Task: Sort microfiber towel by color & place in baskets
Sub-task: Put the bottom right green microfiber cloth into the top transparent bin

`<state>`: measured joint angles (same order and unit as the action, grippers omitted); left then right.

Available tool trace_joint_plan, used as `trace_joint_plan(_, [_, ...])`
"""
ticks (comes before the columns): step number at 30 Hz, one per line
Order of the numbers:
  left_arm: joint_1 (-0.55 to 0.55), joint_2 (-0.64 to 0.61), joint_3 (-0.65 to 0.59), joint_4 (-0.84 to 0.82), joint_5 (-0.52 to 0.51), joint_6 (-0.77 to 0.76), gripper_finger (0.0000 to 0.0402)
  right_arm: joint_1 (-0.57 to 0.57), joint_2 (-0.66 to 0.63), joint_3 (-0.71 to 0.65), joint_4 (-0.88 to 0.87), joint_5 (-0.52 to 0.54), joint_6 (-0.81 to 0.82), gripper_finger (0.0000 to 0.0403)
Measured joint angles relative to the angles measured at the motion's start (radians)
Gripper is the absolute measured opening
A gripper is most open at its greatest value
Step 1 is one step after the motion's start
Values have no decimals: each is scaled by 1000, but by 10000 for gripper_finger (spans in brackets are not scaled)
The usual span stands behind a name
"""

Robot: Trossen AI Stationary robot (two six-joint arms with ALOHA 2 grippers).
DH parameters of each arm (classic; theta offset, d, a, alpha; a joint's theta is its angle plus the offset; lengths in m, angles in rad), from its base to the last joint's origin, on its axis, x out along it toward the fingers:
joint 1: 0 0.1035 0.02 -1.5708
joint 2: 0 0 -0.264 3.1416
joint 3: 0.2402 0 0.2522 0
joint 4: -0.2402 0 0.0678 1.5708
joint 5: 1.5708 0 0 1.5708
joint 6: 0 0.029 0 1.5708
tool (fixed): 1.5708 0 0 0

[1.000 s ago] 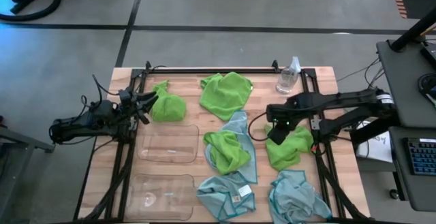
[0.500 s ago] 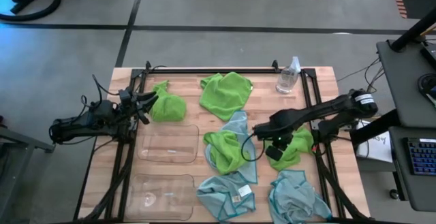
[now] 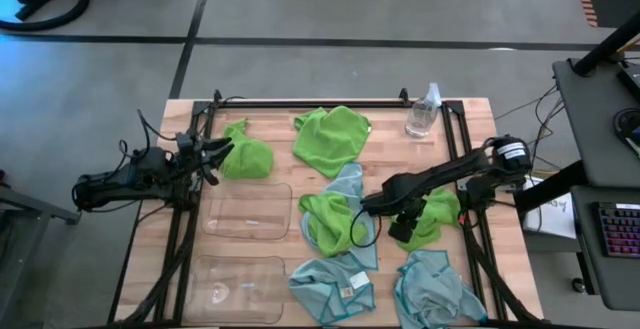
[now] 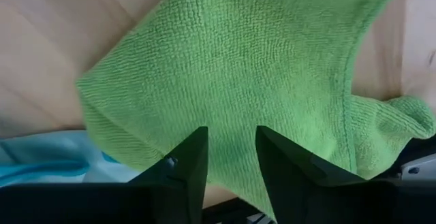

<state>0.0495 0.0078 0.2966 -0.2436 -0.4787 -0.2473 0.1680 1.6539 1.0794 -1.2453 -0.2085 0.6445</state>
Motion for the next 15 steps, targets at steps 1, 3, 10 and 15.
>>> trace_joint_plan(1, [0, 0, 0, 0, 1, 0, 103, 0, 12, 0, 0, 2, -8, 133])
trace_joint_plan(3, [0, 0, 0, -1, 13, -1, 103, 0, 38, 0, 1, 7, -13, 144])
trace_joint_plan(10, [0, 0, 0, -5, 27, -23, 103, 0, 144, -1, -2, 49, -52, 159])
trace_joint_plan(15, [0, 0, 0, -4, 27, -24, 103, 0, 209, -1, -12, 78, -87, 148])
